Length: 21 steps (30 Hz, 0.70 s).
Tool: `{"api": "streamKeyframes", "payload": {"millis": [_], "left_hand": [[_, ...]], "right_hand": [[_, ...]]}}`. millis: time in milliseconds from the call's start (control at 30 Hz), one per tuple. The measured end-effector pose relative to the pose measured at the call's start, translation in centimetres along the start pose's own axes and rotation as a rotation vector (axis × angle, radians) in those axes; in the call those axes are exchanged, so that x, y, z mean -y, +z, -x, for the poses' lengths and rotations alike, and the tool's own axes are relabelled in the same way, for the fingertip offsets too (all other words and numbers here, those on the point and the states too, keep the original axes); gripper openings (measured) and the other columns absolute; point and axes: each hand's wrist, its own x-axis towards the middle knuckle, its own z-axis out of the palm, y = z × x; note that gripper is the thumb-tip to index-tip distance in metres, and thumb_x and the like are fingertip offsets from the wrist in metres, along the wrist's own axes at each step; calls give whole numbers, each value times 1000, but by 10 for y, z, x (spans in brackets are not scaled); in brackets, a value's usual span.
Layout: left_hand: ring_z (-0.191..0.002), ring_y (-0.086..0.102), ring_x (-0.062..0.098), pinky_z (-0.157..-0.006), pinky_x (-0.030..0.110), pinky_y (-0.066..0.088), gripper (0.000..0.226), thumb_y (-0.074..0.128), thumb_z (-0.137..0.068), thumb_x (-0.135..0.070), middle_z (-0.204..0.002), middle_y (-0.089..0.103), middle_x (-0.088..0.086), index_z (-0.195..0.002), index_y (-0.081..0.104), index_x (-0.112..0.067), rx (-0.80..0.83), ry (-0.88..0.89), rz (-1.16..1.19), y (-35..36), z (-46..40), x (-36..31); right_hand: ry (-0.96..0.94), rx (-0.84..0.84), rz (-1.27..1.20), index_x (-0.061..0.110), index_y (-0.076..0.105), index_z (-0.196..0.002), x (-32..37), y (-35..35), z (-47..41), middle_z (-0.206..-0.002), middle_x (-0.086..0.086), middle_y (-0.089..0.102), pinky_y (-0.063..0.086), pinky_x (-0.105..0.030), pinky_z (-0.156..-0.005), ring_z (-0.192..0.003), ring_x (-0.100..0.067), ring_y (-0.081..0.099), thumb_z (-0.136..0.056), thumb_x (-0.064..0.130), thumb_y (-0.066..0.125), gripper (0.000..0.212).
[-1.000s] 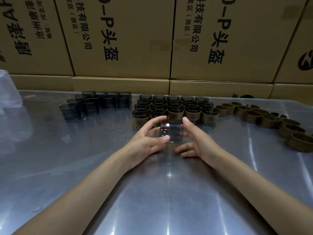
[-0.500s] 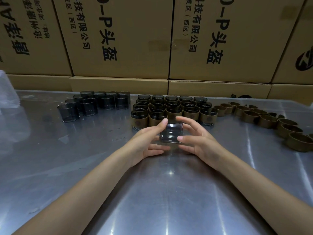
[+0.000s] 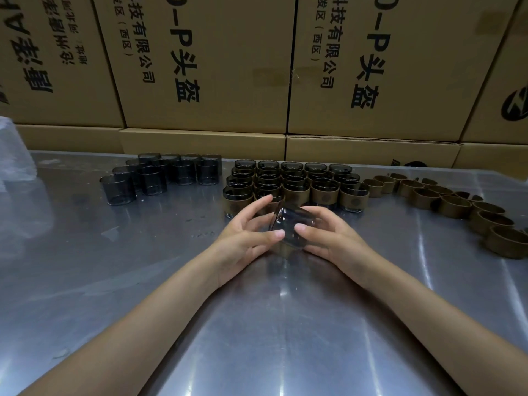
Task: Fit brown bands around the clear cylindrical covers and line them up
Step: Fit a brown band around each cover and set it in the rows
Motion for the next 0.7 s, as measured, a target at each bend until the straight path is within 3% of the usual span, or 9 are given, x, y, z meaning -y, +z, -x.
{"api": "streamKeyframes", "payload": {"millis": [100, 200, 333, 500, 600, 667, 700], "left_hand": [[-111, 66, 19, -81, 26, 56, 80, 74, -63, -3, -130, 62, 8, -137, 48, -18, -78, 85, -6, 4, 0, 3], [-117, 62, 17, -93, 31, 54, 78, 79, -63, -6, -130, 62, 3, -134, 51, -22, -65, 131, -172, 10, 2, 5], [-122, 57, 15, -104, 36, 47, 70, 76, -73, 6, -129, 61, 1, -132, 53, -24, -63, 142, -330, 17, 1, 9], [-121, 57, 18, -101, 32, 49, 68, 74, -75, 6, -128, 58, 2, -131, 51, -25, -70, 119, -425, 18, 1, 9], [-119, 59, 15, -97, 28, 51, 68, 76, -76, -2, -130, 57, 1, -134, 49, -25, -53, 86, -429, 18, 1, 8], [-119, 59, 15, -100, 32, 49, 68, 81, -72, -19, -130, 59, -2, -132, 51, -28, -59, 65, -401, 18, 0, 8], [-120, 59, 14, -102, 33, 47, 66, 83, -71, -28, -129, 60, -4, -129, 54, -30, -73, 55, -378, 19, 0, 8]], "right_hand": [[-34, -50, 120, 19, 56, -116, -1, -1, 1, -115, 0, 69, 52, -23, -87, -107, -11, 65, -67, 19, 81, 55], [-64, -46, 263, 22, 52, -120, -1, 2, 4, -119, 0, 64, 50, -19, -86, -110, -6, 61, -70, 5, 83, 61], [-71, -31, 266, 21, 49, -124, 3, 6, 5, -115, -4, 61, 49, -12, -71, -97, -6, 61, -59, 9, 70, 69], [-45, -20, 295, 25, 44, -129, 2, 8, 4, -119, -1, 55, 45, -8, -74, -102, -6, 55, -60, 19, 60, 71], [-24, -28, 216, 26, 50, -122, 2, 7, 3, -125, -4, 56, 45, -18, -90, -113, -12, 55, -59, 20, 56, 64], [-16, -78, 97, 26, 56, -113, 1, 5, 1, -122, -5, 60, 43, -30, -97, -113, -16, 56, -65, 20, 58, 49], [-32, -137, 64, 25, 59, -110, 0, 2, -1, -118, -4, 63, 43, -30, -96, -111, -16, 58, -73, 18, 60, 37]]}}
